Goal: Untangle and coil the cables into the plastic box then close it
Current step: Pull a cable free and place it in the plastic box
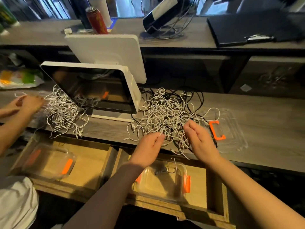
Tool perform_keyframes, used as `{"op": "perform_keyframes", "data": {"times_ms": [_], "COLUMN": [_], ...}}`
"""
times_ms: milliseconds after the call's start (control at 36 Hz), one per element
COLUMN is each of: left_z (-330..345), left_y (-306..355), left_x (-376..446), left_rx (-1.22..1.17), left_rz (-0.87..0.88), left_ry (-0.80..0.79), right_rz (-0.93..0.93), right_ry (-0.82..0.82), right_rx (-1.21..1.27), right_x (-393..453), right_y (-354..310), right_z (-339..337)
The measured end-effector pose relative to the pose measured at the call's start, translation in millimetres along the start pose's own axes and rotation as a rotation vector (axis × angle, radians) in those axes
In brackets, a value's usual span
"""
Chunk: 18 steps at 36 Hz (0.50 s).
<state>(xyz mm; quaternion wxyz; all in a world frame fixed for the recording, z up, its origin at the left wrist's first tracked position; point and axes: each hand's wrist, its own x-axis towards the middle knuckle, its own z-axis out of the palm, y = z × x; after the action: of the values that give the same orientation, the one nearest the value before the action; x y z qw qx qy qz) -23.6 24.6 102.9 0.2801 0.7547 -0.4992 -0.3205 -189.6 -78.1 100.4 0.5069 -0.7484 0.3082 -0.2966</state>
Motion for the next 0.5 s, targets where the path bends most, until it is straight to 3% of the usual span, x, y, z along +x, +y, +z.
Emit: {"op": "perform_keyframes", "data": {"times_ms": [83,194,306,500], "left_z": [-4,-8,-15,-34], "left_y": [3,24,42,67], "left_x": [-3,-3,2,-7], "left_rx": [-0.102,-0.457,-0.759,-0.939], "left_rz": [0.002,-0.076,-0.072,0.006], "left_ry": [0.001,0.1,0.176,0.186], "right_rz": [0.054,0.162,0.125,0.051], "right_ry": [-0.065,-0.219,-0.338,-0.25], "right_rx": [-0.05,-0.212,-0.059,0.039], "right_x": [5,1,-2,17], "right_y": [-4,0,0,-12], "right_z": [-8,-4,19,55]}}
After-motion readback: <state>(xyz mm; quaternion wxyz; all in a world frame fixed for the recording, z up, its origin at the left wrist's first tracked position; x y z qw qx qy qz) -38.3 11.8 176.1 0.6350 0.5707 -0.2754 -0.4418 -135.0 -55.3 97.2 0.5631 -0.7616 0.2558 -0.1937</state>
